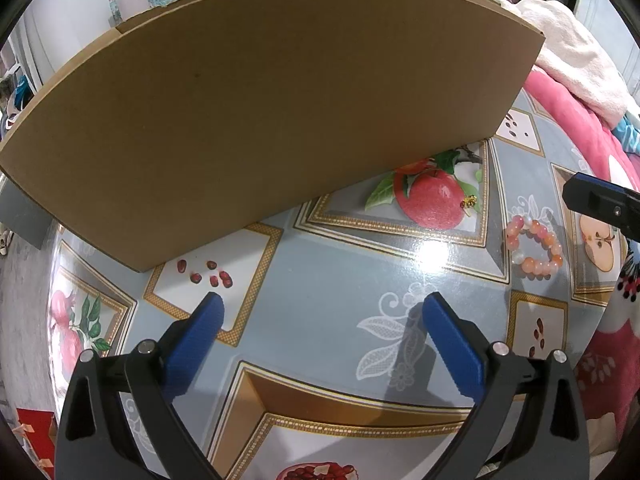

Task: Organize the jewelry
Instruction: 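Lower the right gripper over the pink bead bracelet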

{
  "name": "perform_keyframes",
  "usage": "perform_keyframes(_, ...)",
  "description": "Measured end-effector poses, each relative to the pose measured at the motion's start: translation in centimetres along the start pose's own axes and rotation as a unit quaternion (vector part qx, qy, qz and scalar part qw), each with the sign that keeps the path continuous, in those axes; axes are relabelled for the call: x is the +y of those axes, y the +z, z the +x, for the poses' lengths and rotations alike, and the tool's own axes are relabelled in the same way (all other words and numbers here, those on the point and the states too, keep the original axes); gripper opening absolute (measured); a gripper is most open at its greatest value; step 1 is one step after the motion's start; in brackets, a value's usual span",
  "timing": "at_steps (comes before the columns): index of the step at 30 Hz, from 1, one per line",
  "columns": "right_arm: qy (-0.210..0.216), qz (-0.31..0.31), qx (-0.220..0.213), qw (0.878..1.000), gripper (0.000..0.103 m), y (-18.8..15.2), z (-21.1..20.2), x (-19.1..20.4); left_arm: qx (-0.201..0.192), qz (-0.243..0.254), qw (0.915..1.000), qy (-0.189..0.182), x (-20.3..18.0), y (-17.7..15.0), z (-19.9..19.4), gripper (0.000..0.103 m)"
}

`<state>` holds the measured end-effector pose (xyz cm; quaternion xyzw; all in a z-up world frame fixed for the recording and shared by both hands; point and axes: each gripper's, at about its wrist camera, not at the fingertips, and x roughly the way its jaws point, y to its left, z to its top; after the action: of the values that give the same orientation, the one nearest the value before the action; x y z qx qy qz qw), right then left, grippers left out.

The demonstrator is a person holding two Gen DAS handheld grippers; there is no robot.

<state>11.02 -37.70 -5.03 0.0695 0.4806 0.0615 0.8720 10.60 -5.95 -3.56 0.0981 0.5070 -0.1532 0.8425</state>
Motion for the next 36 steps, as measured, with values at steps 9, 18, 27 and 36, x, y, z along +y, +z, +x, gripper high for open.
perform_keyframes(9,-0.017,-0.008,0.027,0.999,0.060,-0.8,0.3,-0.3,0.000,0.001,1.0000,0.000,-0.1,0.2,0.0,0.098)
perform_keyframes(18,-0.028,-0.012,0.040,0.999,0.060,-0.9,0.6,-0.3,0.000,0.000,1.0000,0.000,-0.2,0.2,0.1,0.098)
perform_keyframes(27,-0.036,-0.017,0.043,0.998,0.060,-1.0,0.7,-0.5,0.000,0.001,1.0000,0.000,-0.2,0.2,0.1,0.098)
perform_keyframes(36,-0.035,-0.031,0.042,0.998,0.052,-1.1,0.9,-0.2,-0.001,0.001,1.0000,0.000,-0.2,0.2,0.1,0.098)
